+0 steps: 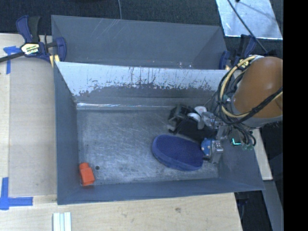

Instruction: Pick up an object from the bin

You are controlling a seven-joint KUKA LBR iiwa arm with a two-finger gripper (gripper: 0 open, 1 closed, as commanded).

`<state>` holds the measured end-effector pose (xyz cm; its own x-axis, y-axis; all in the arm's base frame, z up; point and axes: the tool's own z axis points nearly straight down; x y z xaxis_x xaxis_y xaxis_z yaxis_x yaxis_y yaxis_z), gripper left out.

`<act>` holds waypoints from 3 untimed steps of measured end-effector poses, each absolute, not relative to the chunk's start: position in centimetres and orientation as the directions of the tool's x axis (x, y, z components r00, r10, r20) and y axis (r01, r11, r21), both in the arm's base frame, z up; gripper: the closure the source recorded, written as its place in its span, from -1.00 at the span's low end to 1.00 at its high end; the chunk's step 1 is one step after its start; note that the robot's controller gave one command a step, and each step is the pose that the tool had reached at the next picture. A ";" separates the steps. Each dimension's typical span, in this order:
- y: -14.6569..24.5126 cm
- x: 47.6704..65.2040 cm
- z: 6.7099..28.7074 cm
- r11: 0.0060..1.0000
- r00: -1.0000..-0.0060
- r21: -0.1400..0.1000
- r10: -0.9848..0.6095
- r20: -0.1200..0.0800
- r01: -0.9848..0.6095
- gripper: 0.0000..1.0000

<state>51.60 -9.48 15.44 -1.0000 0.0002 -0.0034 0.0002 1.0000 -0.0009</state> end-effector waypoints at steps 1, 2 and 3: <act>-12.7 55.6 7.5 0.996 -0.996 -0.007 -0.091 0.001 -0.091 -1.00; -12.4 55.8 7.9 0.995 -0.995 -0.006 -0.097 -0.008 -0.097 1.00; -13.4 57.8 7.6 0.994 -0.993 0.019 -0.109 0.041 -0.109 1.00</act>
Offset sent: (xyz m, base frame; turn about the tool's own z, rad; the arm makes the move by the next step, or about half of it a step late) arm 0.0384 -0.0233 -0.0844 -0.1088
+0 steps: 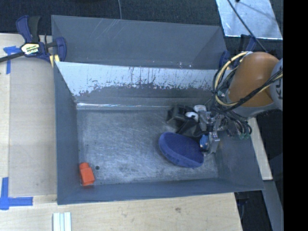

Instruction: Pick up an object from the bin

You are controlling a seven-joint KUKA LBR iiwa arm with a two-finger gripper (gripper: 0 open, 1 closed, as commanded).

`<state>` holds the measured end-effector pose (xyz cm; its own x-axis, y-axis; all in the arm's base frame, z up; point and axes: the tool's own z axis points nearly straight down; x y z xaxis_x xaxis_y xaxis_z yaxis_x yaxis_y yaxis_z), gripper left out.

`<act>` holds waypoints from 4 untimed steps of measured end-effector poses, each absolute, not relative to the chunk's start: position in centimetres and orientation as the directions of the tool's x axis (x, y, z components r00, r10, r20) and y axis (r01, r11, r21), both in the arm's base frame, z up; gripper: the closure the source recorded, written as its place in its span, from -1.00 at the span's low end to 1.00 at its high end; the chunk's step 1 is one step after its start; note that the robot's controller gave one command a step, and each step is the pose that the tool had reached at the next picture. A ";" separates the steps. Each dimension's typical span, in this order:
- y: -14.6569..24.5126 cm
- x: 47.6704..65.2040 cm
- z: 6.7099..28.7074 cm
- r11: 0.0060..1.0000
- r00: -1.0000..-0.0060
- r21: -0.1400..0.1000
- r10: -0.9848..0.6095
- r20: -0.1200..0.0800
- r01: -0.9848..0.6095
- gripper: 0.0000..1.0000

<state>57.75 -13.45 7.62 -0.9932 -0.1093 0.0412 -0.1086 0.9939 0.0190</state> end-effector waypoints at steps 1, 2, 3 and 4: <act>-14.6 59.0 7.5 0.978 -0.976 0.049 -0.207 0.062 -0.204 1.00; -13.6 57.7 7.1 0.998 -0.998 0.022 -0.056 0.026 -0.056 1.00; -13.2 59.5 7.0 0.996 -0.994 0.014 0.084 0.066 0.085 1.00; -13.0 55.2 12.9 0.957 -0.957 0.000 0.292 -0.003 0.292 1.00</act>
Offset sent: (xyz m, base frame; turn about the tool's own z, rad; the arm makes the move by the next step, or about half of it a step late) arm 0.0212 -0.0203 -0.0062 -0.1175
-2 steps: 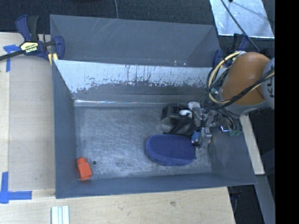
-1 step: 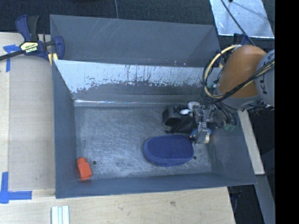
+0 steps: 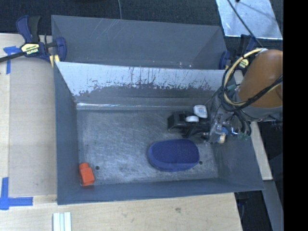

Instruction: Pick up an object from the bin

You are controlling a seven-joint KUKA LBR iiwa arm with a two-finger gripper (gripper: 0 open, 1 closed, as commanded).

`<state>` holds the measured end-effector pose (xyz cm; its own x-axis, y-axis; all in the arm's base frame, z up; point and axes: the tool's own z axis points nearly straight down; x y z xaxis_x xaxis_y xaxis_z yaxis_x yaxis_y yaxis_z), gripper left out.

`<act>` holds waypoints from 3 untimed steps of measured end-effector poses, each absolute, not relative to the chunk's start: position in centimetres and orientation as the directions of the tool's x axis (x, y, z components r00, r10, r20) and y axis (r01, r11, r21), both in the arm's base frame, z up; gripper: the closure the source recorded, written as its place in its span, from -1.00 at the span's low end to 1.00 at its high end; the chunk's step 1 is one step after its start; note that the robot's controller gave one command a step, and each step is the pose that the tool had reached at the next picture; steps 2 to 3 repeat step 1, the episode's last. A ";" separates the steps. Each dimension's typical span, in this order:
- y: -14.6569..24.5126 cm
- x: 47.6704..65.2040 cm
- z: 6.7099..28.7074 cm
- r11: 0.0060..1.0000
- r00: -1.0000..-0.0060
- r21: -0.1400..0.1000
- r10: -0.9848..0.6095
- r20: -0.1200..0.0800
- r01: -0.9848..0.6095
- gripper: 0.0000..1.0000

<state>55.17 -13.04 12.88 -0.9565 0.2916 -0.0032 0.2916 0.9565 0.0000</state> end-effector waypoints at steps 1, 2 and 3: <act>-13.4 54.6 24.5 0.953 -0.953 0.001 0.302 -0.013 0.302 1.00; -13.4 54.6 24.5 0.953 -0.953 0.001 0.302 -0.013 0.302 1.00; -13.4 54.6 24.5 0.953 -0.953 0.001 0.302 -0.013 0.302 1.00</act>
Offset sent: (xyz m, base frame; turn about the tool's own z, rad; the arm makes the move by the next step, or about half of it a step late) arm -0.0076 -0.0021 0.1106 0.0122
